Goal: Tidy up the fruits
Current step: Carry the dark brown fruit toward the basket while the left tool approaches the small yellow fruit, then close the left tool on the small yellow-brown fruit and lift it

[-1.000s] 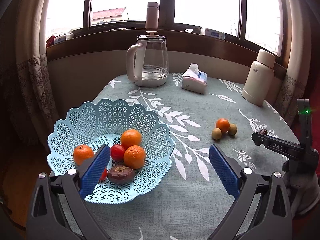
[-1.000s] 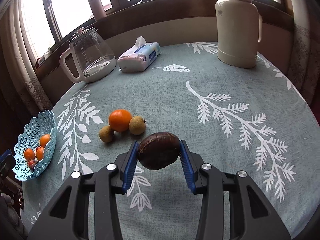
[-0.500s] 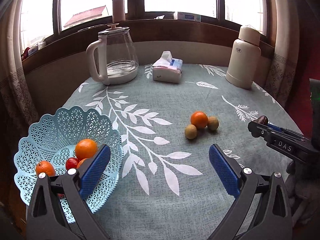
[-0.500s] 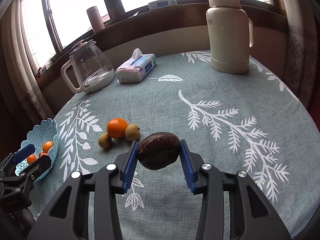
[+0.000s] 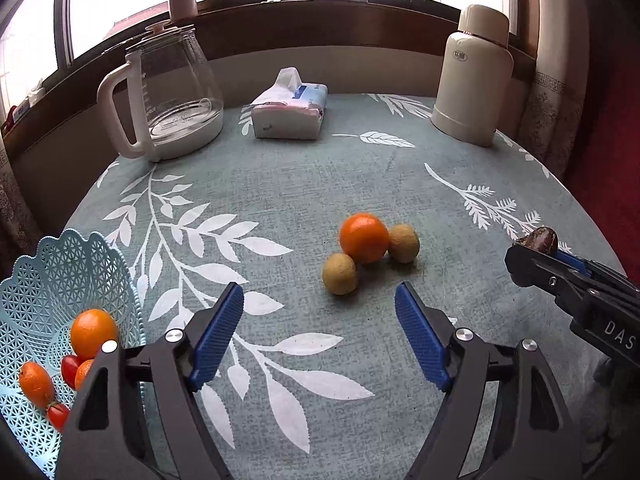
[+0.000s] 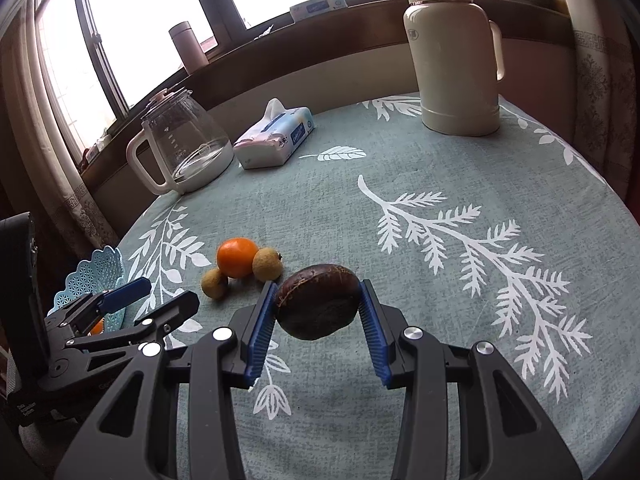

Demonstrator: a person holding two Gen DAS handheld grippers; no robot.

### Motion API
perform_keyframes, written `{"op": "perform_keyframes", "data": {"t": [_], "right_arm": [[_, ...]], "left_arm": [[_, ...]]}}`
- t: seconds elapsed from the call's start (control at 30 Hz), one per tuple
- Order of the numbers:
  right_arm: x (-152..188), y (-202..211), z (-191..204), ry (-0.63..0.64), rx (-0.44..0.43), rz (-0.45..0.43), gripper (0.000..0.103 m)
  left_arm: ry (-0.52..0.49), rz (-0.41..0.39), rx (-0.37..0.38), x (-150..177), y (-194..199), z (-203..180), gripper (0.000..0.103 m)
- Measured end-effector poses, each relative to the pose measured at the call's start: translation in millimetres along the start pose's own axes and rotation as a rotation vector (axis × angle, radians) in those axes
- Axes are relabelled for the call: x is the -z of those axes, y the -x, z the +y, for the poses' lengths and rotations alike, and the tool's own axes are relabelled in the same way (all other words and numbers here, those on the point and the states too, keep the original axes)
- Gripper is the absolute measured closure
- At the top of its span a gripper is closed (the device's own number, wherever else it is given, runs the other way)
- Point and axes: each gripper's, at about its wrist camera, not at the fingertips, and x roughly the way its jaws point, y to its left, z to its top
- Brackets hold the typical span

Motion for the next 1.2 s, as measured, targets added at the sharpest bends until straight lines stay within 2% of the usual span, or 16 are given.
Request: {"op": "perform_keyframes", "data": {"t": [0.07,0.3,0.47,0.6,0.73,1.2], "right_arm": [[1,-1,0,-0.003,-0.006,0.002,0.061],[2,-3,0,-0.01,-0.023,0.015,0.061],[3,-5,0,-0.015,-0.028,0.017,0.061],[4,-6,-1,-0.018,-0.028,0.02,0.061],[4,-6,-1,-0.02,-0.027,0.018,0.061],[3,-3,-4,-0.029,-0.022,0.005,0.061]], "left_arm": [[-0.002,0.018,0.011,-1,-10,-2,0.031],[0.007,0.065,0.044,-7,-35,-3,0.042],[0.011,0.092,0.064,-9,-46,-2,0.059],[0.009,0.089,0.073,-10,-48,-3,0.061],[0.0,0.089,0.072,-11,-48,-5,0.076],[0.027,0.052,0.079,-7,-23,-5,0.077]]}}
